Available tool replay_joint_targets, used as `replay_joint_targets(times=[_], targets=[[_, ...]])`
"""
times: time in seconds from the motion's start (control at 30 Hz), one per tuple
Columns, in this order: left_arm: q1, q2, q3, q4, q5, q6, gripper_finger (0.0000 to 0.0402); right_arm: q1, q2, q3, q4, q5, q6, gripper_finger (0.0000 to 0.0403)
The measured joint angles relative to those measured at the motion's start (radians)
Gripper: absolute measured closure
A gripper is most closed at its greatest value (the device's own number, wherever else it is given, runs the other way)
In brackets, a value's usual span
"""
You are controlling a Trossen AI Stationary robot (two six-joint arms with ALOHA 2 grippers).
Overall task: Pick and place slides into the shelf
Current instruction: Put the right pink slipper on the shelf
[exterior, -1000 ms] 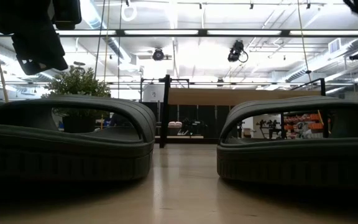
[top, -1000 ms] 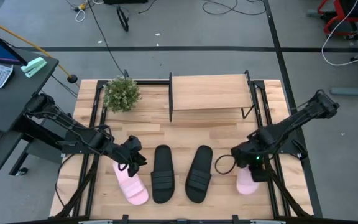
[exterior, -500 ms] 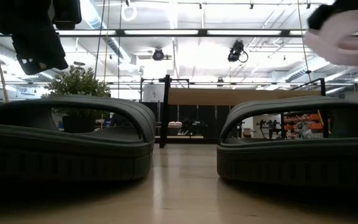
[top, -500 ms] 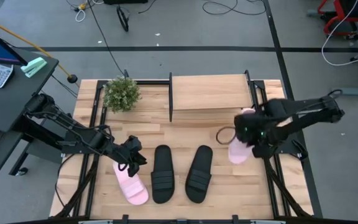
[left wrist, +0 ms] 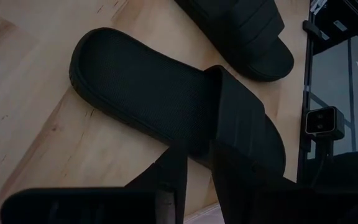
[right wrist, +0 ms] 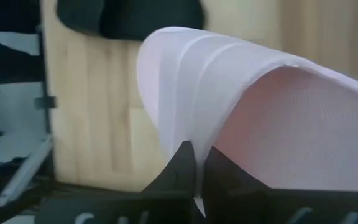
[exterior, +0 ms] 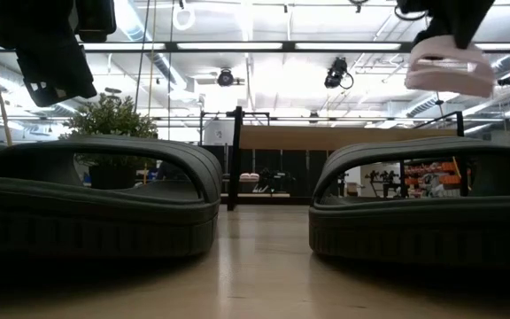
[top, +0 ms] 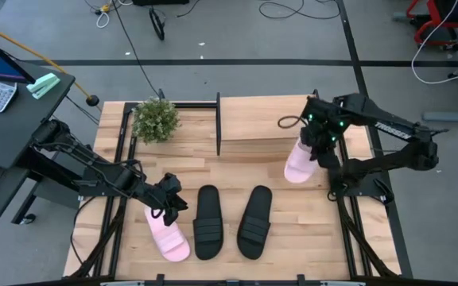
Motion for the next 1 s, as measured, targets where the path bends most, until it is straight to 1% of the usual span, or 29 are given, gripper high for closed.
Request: replay_joint_targets(times=[0.1, 0.2, 0.33, 0.43, 0.57, 0.7, 0.8, 0.87, 0.93, 1.0], targets=[[0.0, 0.0, 0.0, 0.0, 0.0, 0.0, 0.0328, -0.055, 0.017, 0.0, 0.023, 0.062, -0.065, 0.0394], [0.0, 0.0, 0.0, 0.0, 0.0, -0.007, 0.0333, -0.091, 0.044, 0.0, 0.061, 0.101, -0.122, 0.0394], [0.0, 0.0, 0.0, 0.0, 0.0, -0.031, 0.0339, -0.114, 0.084, 0.0, 0.103, 0.108, -0.217, 0.0394], [0.0, 0.0, 0.0, 0.0, 0.0, -0.053, 0.0342, -0.126, 0.13, 0.03, 0.095, 0.107, -0.273, 0.0394], [0.0, 0.0, 0.0, 0.0, 0.0, -0.078, 0.0346, -0.156, 0.201, 0.128, 0.044, 0.125, -0.347, 0.0394], [0.0, 0.0, 0.0, 0.0, 0.0, -0.106, 0.0345, -0.194, 0.256, 0.261, 0.008, 0.146, -0.362, 0.0394], [0.0, 0.0, 0.0, 0.0, 0.0, -0.105, 0.0345, -0.207, 0.263, 0.352, -0.009, 0.167, -0.369, 0.0394], [0.0, 0.0, 0.0, 0.0, 0.0, -0.103, 0.0348, -0.213, 0.262, 0.397, -0.008, 0.214, -0.367, 0.0394], [0.0, 0.0, 0.0, 0.0, 0.0, -0.088, 0.0351, -0.221, 0.259, 0.429, -0.006, 0.265, -0.358, 0.0394], [0.0, 0.0, 0.0, 0.0, 0.0, -0.074, 0.0353, -0.234, 0.249, 0.438, -0.007, 0.274, -0.35, 0.0394]])
